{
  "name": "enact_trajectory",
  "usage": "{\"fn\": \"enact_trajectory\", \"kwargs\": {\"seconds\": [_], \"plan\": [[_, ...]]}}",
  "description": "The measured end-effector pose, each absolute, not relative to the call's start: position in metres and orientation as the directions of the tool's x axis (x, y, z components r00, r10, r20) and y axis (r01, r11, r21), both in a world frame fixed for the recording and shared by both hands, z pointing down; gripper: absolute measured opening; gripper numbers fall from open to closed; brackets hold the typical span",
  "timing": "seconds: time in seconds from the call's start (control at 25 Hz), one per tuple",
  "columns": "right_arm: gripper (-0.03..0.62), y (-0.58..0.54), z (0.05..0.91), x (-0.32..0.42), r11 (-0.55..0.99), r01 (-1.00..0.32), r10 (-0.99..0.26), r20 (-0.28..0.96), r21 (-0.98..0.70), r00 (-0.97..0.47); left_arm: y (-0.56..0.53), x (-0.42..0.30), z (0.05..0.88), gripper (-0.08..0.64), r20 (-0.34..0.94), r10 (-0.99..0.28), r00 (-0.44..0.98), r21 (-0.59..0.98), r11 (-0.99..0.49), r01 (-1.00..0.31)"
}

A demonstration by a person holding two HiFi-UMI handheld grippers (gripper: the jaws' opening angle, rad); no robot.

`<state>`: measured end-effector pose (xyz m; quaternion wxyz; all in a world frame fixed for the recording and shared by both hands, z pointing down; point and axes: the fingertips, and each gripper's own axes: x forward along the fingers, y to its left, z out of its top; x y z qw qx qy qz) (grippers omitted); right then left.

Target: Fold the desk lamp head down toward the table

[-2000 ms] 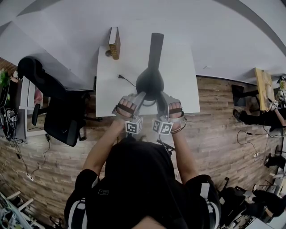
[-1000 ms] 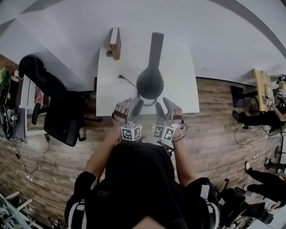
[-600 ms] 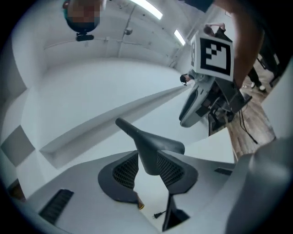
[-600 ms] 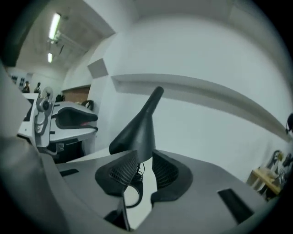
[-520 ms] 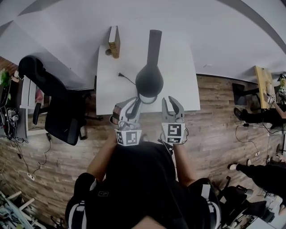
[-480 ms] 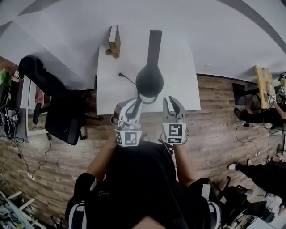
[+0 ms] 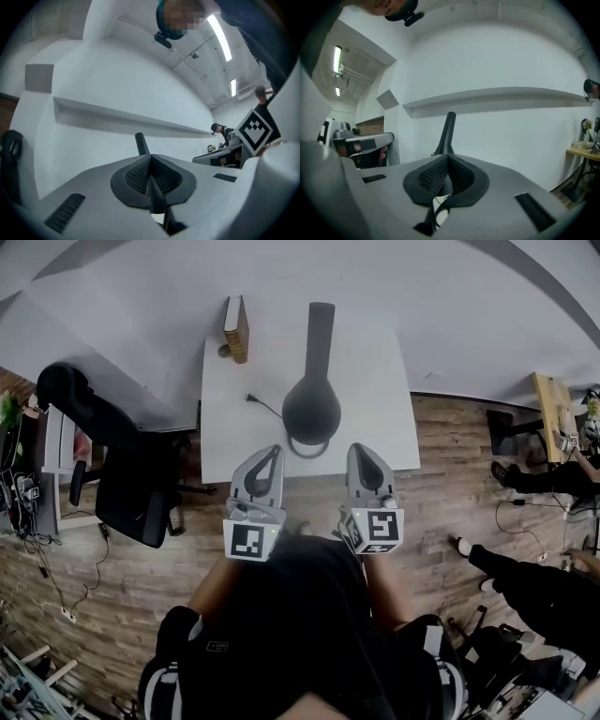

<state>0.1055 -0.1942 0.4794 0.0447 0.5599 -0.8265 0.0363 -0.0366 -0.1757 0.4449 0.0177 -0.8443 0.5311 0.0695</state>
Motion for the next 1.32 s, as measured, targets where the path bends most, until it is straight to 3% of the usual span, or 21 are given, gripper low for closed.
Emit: {"fn": "enact_trajectory", "kwargs": {"seconds": [1.32], "plan": [[0.012,-0.180,0.487,0.089,0.378,-0.926,-0.918,0.125,-0.016,-0.377,-0.174,-0.043,0.452,0.025,-0.130,-0.887,0.443,0.049,-0.452,-0.891]]}}
